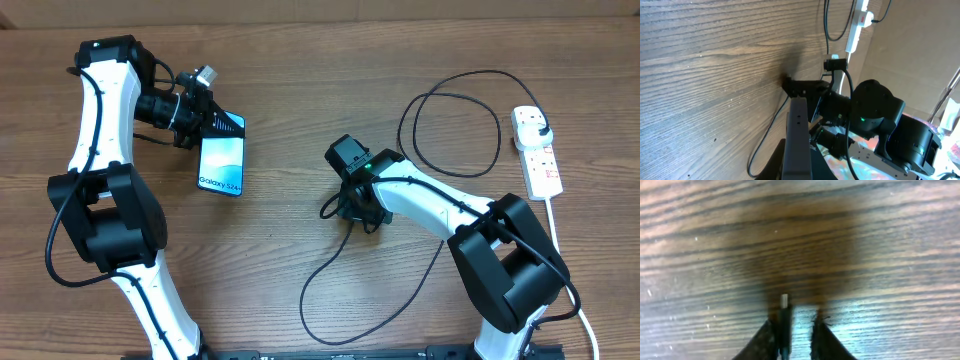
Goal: Plug charger to phone and switch on socket
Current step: 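Lower the right gripper and close it on the cable plug, then lift the plug toward the phone's bottom while the left gripper raises the phone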
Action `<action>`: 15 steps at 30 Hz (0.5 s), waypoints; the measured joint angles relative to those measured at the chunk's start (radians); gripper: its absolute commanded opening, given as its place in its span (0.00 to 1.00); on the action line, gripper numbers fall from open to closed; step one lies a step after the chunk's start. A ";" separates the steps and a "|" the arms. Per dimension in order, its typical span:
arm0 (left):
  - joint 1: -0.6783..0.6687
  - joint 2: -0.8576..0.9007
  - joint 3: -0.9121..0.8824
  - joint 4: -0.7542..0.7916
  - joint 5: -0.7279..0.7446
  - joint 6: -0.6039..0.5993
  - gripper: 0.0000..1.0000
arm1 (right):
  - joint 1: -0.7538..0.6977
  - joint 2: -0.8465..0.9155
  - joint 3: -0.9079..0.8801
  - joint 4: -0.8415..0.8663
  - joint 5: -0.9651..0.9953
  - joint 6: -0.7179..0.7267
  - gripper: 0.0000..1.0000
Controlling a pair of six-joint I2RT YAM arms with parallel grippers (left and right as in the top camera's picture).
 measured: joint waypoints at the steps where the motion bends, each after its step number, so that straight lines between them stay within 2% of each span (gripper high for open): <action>1: 0.000 0.000 0.000 0.000 0.000 0.000 0.05 | 0.000 0.000 0.000 0.001 0.000 0.003 0.08; 4: 0.000 0.000 0.000 0.000 0.000 0.000 0.05 | 0.000 0.000 0.000 0.001 -0.001 0.002 0.04; 15: 0.000 0.000 0.000 0.000 0.002 0.000 0.04 | -0.001 0.000 0.005 -0.023 -0.021 0.002 0.04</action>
